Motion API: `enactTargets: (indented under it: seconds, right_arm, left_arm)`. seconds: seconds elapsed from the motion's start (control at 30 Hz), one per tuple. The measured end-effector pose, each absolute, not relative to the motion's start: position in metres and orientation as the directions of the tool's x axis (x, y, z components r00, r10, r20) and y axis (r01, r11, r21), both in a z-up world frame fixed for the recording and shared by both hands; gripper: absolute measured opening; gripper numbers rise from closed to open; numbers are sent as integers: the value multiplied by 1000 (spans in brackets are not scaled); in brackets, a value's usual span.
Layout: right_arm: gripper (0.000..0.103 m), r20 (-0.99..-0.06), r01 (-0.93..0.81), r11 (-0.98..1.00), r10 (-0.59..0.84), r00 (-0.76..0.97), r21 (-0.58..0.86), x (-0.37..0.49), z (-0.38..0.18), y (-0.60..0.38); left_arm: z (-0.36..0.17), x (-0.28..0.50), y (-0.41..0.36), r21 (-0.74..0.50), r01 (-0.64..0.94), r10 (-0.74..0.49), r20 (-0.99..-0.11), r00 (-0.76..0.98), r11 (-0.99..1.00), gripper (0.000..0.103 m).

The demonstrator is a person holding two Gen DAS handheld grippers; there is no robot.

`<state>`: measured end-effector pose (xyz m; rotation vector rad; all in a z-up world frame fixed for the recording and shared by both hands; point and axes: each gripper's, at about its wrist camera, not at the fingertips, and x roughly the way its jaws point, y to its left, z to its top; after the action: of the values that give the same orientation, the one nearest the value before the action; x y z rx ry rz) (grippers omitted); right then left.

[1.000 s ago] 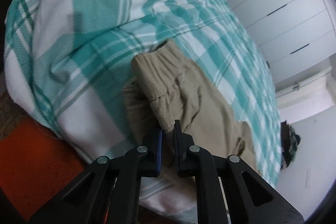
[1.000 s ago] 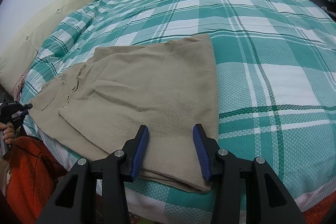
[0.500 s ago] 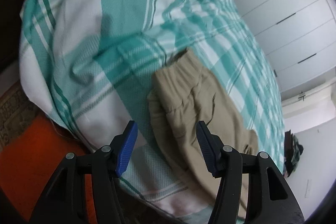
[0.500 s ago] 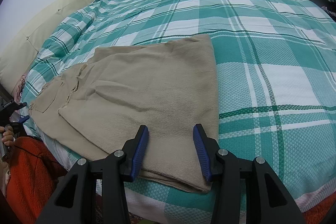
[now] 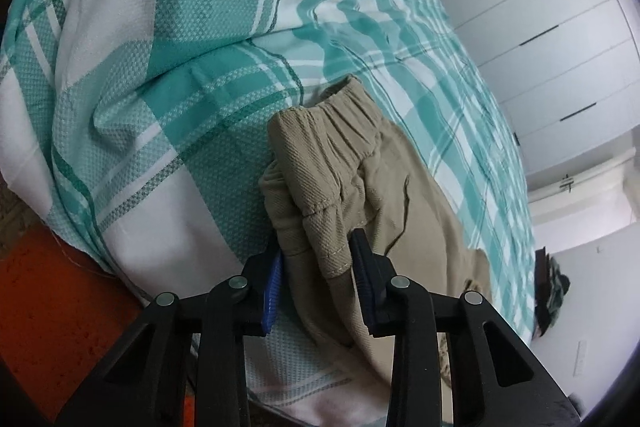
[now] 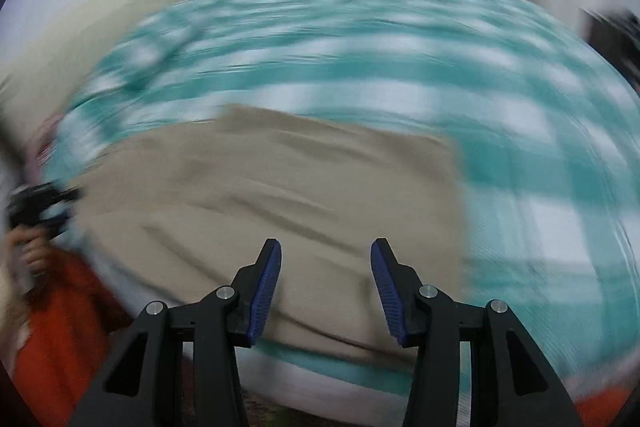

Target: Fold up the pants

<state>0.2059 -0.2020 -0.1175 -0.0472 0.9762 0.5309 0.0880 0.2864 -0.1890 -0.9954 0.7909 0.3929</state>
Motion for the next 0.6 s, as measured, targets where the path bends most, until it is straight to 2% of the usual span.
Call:
enactTargets:
  seconds: [0.1, 0.2, 0.33, 0.4, 0.47, 0.6]
  right_arm:
    - [47, -797, -652, 748, 468, 381, 128, 207, -105, -118]
    - [47, -824, -737, 675, 422, 377, 8, 214, -128, -52]
    - [48, -917, -773, 632, 341, 209, 59, 216, -191, -5]
    - [45, -902, -780, 625, 349, 255, 21, 205, -186, -4]
    - [45, -899, -797, 601, 383, 214, 66, 208, -175, -7]
    - [46, -864, -748, 664, 385, 325, 15, 256, -142, -11]
  left_arm:
    - [-188, 88, 285, -583, -626, -43, -749, 662, 518, 34]
    - [-191, 89, 285, -592, -625, -50, -745, 666, 508, 37]
    - [-193, 89, 286, -606, -620, -61, -738, 672, 498, 39]
    - [-195, 90, 286, -613, -612, -75, -734, 675, 499, 44]
    - [-196, 92, 287, -614, -609, -80, -734, 674, 502, 45]
    - [-195, 93, 287, -612, -602, -78, -732, 677, 513, 45]
